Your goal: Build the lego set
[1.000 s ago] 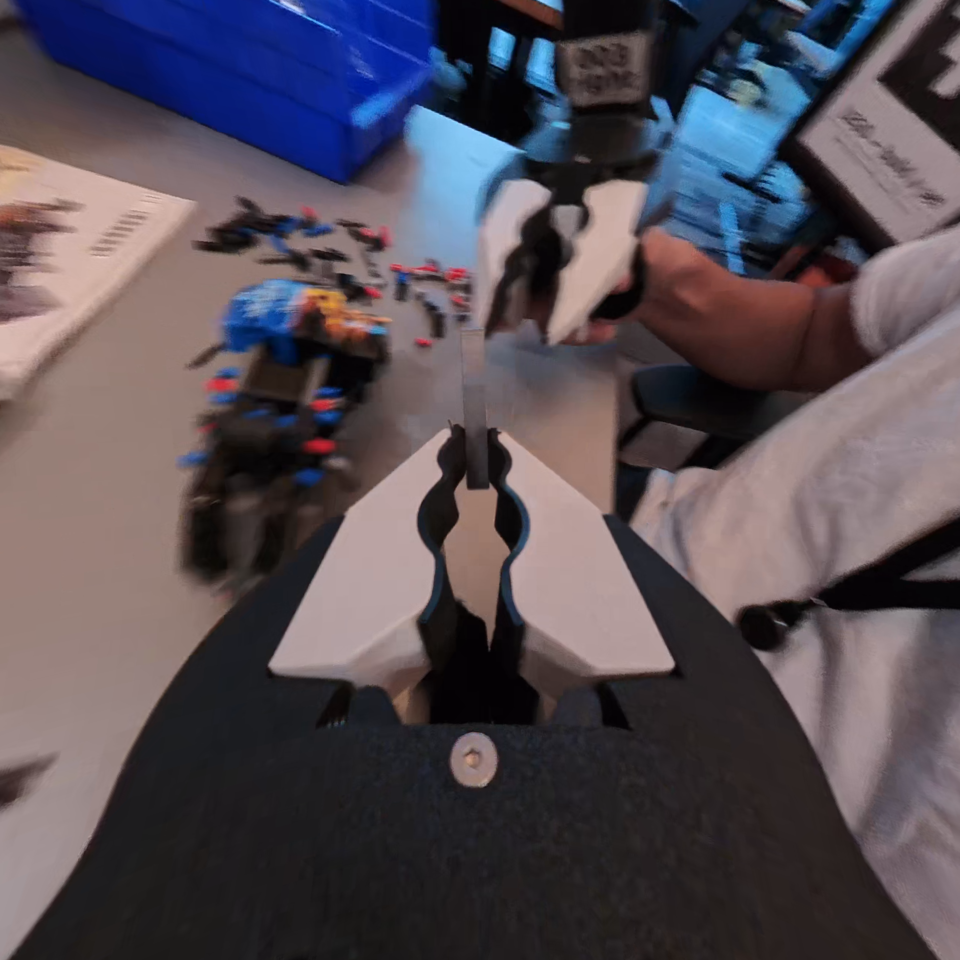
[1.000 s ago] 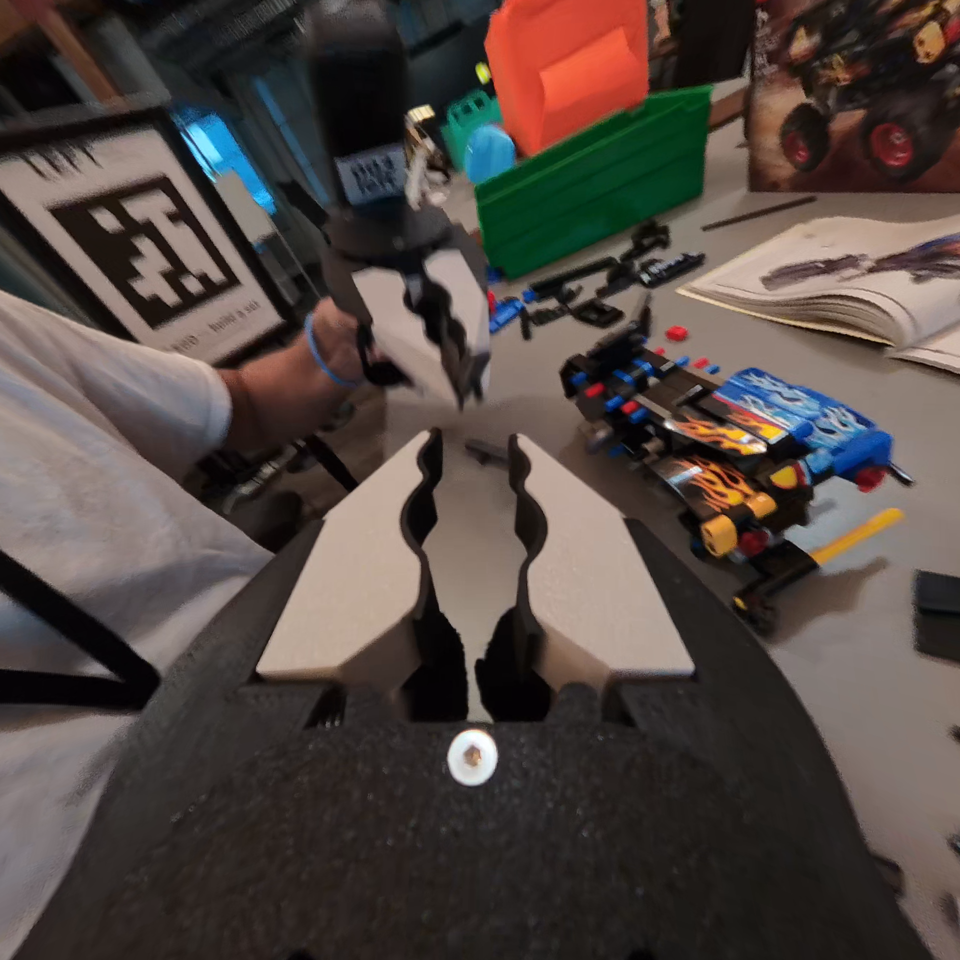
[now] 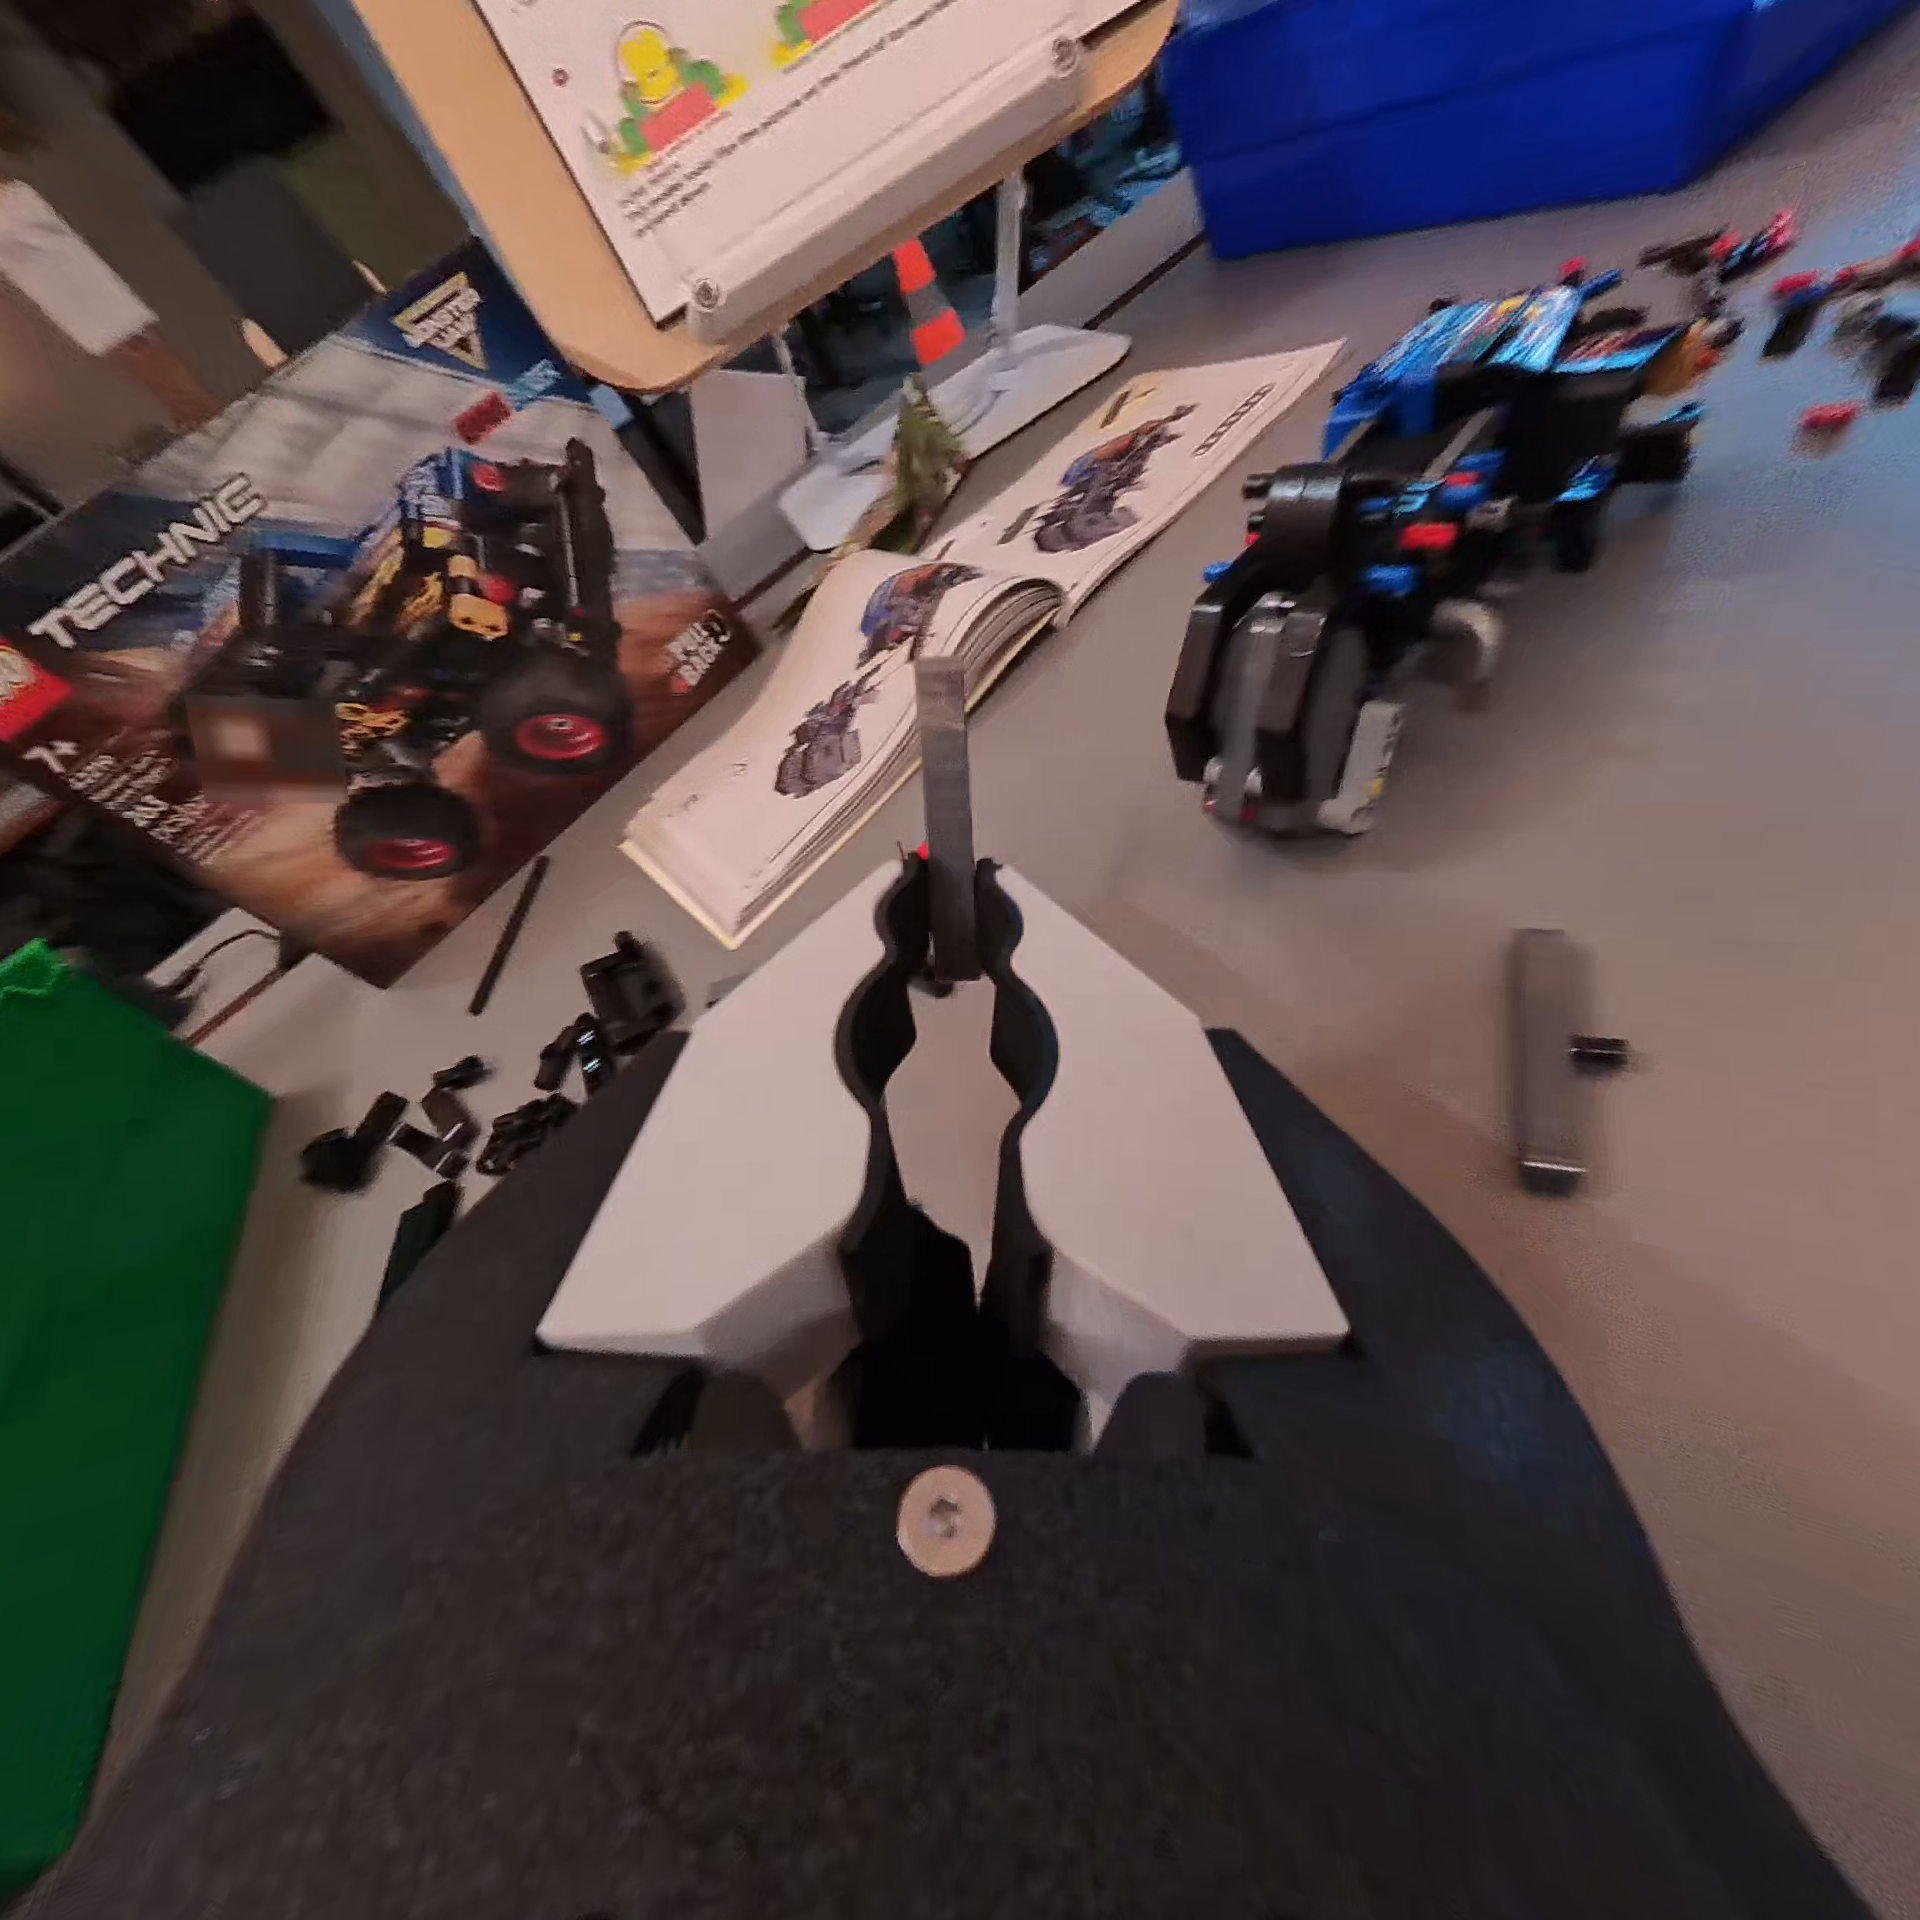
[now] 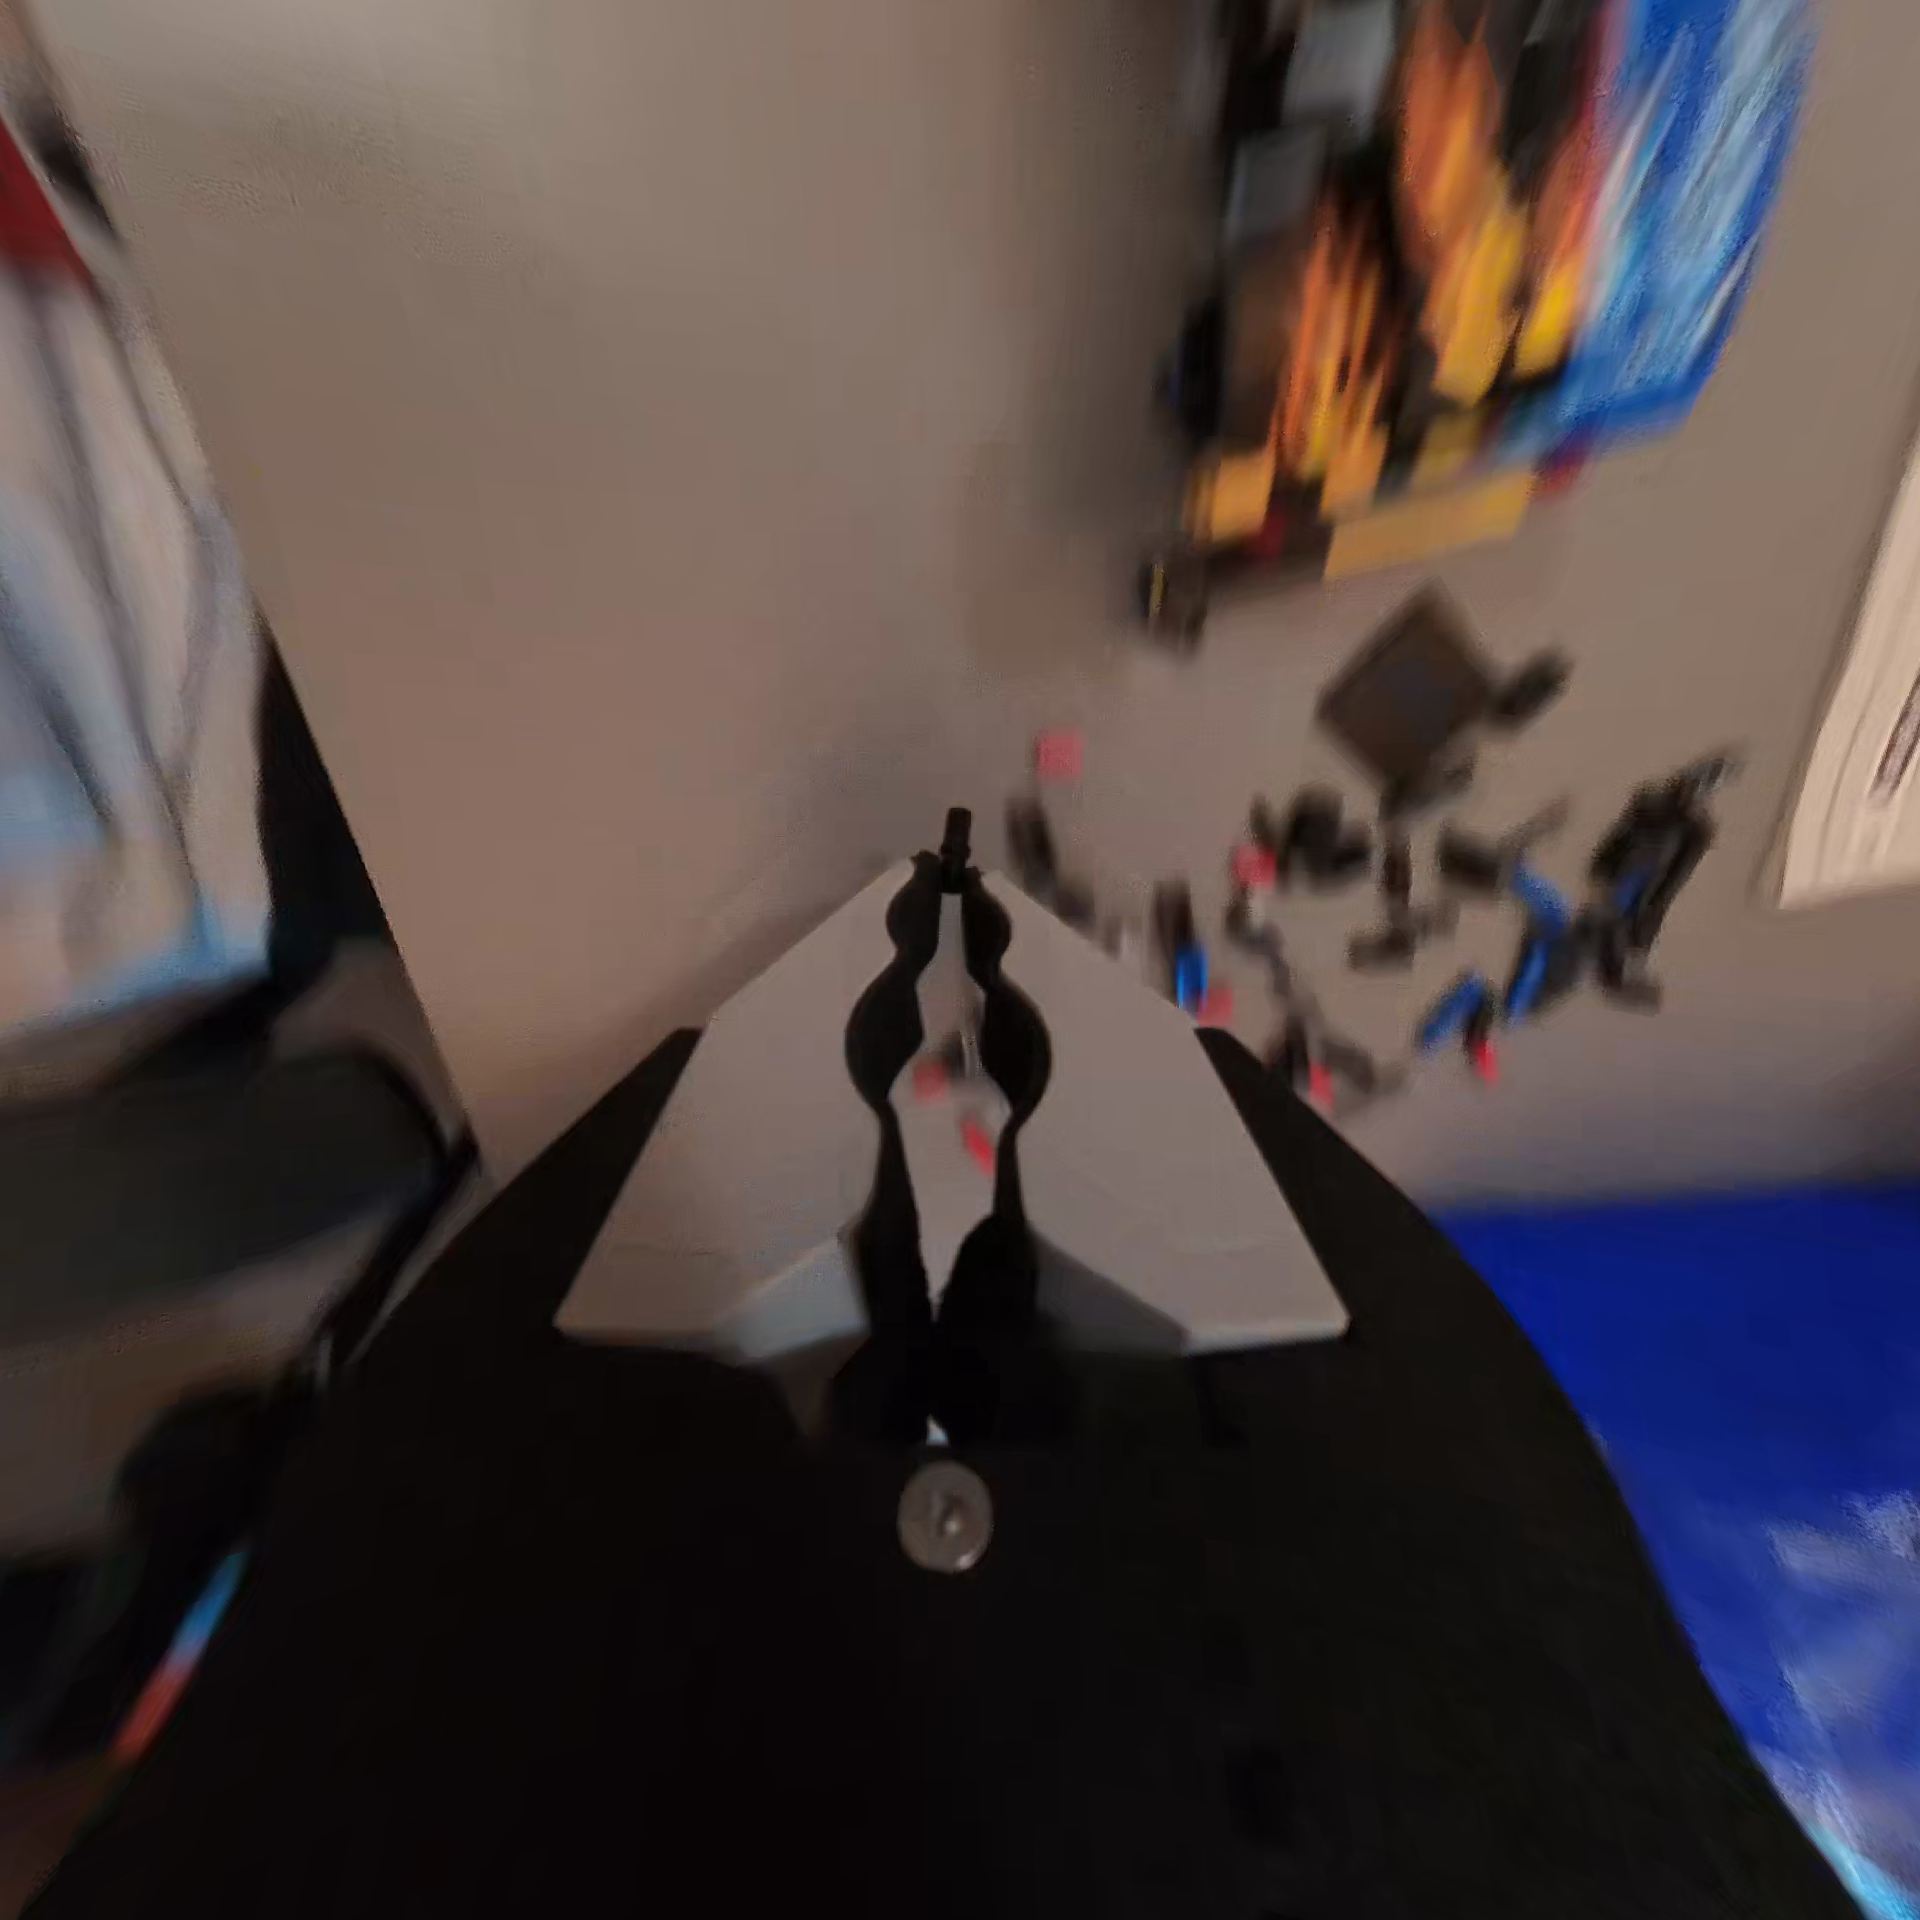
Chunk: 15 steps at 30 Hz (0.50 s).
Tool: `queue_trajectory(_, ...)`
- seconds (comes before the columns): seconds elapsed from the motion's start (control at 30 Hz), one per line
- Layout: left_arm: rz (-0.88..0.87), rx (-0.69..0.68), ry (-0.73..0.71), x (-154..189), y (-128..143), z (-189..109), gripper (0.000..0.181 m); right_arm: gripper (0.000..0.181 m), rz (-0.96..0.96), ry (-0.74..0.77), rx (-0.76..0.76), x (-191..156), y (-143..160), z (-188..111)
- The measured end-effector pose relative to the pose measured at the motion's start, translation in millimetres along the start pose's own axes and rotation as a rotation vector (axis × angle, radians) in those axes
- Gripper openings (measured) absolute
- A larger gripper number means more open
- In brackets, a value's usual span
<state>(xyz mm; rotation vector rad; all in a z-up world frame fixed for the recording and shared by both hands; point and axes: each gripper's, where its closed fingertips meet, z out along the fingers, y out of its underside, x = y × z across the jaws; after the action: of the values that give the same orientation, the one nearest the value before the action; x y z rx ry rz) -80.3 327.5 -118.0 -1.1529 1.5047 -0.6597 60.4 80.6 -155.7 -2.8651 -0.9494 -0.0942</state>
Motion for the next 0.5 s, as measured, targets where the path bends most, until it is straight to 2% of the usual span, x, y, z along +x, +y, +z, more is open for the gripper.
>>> queue_trajectory(0.1, 0.059, -0.016, -0.047, 0, 7, 5, 0.006, 0.003, 0.025, -0.024, -0.368, 9, 81, -16)
queue_trajectory(0.23, 0.076, -0.013, -0.073, -3, 7, 4, 0.006, 0.004, 0.091, -0.091, -0.618, 17, 158, -14)
queue_trajectory(0.33, 0.035, 0.000, -0.061, -6, 7, 3, 0.006, 0.004, 0.106, -0.131, -0.699, 15, 188, -6)
queue_trajectory(0.5, 0.017, 0.003, -0.046, -6, 7, 2, 0.006, 0.004, 0.104, -0.139, -0.766, 13, 207, -3)
